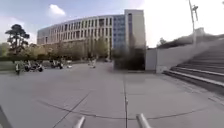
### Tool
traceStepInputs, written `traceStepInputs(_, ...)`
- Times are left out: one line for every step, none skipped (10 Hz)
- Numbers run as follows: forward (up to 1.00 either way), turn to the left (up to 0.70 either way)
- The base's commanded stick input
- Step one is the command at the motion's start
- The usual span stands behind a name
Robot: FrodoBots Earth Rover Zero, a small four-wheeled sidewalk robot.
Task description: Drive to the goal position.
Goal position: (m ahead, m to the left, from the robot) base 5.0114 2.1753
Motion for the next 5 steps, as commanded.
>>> traceStepInputs(1.0, 0.0)
traceStepInputs(1.0, 0.0)
traceStepInputs(1.0, 0.0)
traceStepInputs(1.0, 0.18)
traceStepInputs(1.0, 0.27)
